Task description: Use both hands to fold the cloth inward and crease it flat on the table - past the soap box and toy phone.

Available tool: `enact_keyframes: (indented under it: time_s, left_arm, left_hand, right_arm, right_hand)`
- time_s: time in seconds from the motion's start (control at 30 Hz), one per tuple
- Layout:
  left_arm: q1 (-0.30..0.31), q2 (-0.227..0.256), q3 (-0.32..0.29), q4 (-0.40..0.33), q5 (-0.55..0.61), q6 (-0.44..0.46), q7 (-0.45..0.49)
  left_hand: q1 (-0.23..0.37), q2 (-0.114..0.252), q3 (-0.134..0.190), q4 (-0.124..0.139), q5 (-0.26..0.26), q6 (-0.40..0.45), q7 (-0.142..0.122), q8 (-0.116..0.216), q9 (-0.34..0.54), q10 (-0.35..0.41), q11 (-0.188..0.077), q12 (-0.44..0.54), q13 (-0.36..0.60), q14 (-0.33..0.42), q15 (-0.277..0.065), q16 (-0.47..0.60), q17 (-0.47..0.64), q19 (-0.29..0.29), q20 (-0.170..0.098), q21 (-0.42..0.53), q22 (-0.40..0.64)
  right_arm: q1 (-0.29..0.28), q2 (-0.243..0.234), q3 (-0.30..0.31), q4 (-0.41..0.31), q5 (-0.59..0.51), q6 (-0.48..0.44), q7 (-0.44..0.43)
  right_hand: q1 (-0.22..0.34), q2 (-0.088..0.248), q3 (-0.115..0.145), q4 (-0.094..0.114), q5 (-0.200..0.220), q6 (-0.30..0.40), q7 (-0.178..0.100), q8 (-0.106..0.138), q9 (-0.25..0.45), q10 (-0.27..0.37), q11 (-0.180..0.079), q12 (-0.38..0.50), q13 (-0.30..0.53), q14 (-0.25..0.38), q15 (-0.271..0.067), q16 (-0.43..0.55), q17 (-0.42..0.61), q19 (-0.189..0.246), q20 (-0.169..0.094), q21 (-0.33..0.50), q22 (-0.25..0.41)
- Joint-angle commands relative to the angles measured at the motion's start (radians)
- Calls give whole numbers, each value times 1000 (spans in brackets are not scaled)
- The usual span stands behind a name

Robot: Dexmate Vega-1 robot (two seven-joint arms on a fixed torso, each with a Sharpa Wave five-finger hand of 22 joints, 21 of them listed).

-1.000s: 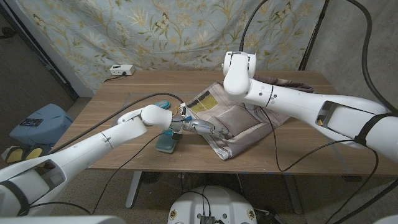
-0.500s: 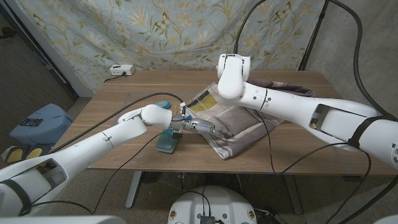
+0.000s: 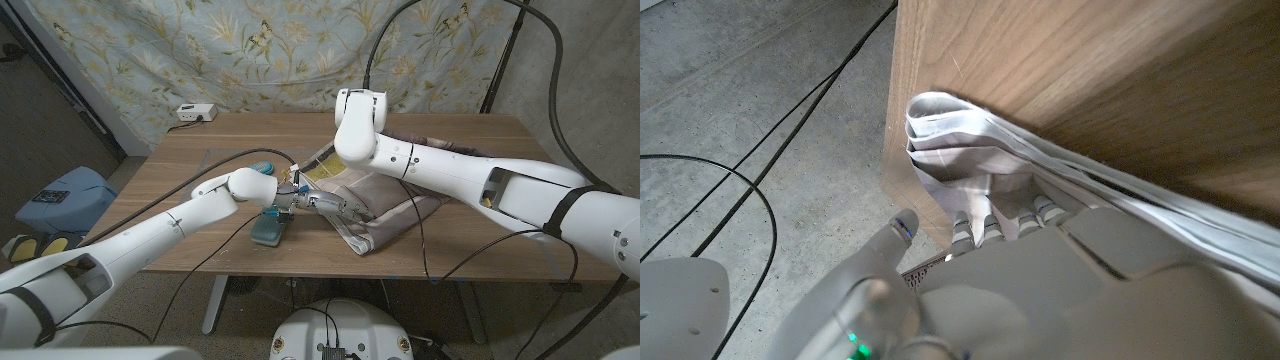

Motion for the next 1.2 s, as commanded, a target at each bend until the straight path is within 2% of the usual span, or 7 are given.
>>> enact_keyframes:
  time_s: [0.03, 0.43, 0.57, 0.63, 0.77, 0.97, 1.2]
  left_arm:
    - [-6, -14, 1, 41, -6, -42, 2]
    - [-4, -26, -9, 75, -14, -74, 23]
    - [-4, -32, -9, 93, -17, -97, 28]
    - [-3, -33, -10, 98, -18, -101, 29]
    - [0, -34, -13, 114, -23, -116, 34]
    - [-2, -39, -15, 126, -27, -122, 35]
    - [-4, -43, -16, 137, -35, -120, 34]
  left_hand:
    - [13, -3, 2, -9, 1, -1, -9, 1, 4, -1, -2, 0, 1, -16, 1, 0, 3, 3, 5, -4, 3]
    - [17, -2, 1, -12, 2, -2, -8, 1, 4, -2, -2, 0, 1, -17, 3, 0, 3, 3, 6, -4, 3]
    - [18, -1, 0, -13, 2, -1, -8, 1, 4, -3, -2, 0, 1, -17, 2, 0, 3, 2, 5, -5, 3]
    - [19, -1, 0, -13, 2, -2, -5, 1, 4, -3, 1, 0, 1, -17, 5, 0, 3, 3, 7, -4, 3]
    - [20, -1, -1, -14, 2, -1, -8, 1, 4, -3, -1, 0, 1, -17, 3, 0, 3, 2, 6, -5, 3]
    - [22, 0, -2, -15, 2, -1, -6, 1, 4, -3, 0, 0, 1, -17, 4, 0, 3, 2, 7, -5, 3]
    - [24, 0, -3, -16, 2, -2, -5, 1, 4, -3, 2, 0, 1, -18, 8, 0, 3, 2, 8, -5, 3]
  right_arm:
    - [22, 87, -24, 103, 43, 0, -23]
    - [95, 169, -83, 214, 247, 0, -146]
    - [127, 210, -111, 275, 356, 1, -213]
    - [139, 215, -122, 282, 399, 0, -238]
    - [169, 247, -155, 325, 522, 0, -325]
    - [200, 262, -183, 347, 696, 0, -451]
    - [234, 293, -207, 405, 896, 8, -593]
  right_hand:
    - [16, 7, -2, 2, -4, 2, 5, -8, 3, 0, 3, 1, 10, 6, -66, -2, 6, 0, 10, 3, 6]
    - [20, 11, -4, 4, -8, -1, 9, -11, 6, -8, 8, 2, 21, 3, -64, -3, 10, 2, 21, 3, 6]
    - [22, 12, -5, 4, -11, -5, 13, -14, 8, -11, 13, 3, 25, 2, -64, -4, 11, 5, 25, 3, 7]
    - [23, 13, -5, 4, -11, -8, 16, -15, 9, -13, 13, 3, 27, 1, -63, -4, 11, 8, 30, 4, 7]
    - [26, 15, -6, 4, -14, -7, 16, -15, 11, -16, 17, 3, 30, -1, -63, -5, 12, 13, 35, 5, 7]
    - [29, 17, -7, 5, -18, -10, 20, -18, 14, -20, 17, -2, 27, -4, -62, -5, 15, 18, 41, 6, 7]
    - [29, 17, -9, 5, -21, -12, 20, -20, 15, -23, 21, -3, 29, -4, -60, -3, 18, 20, 43, 6, 7]
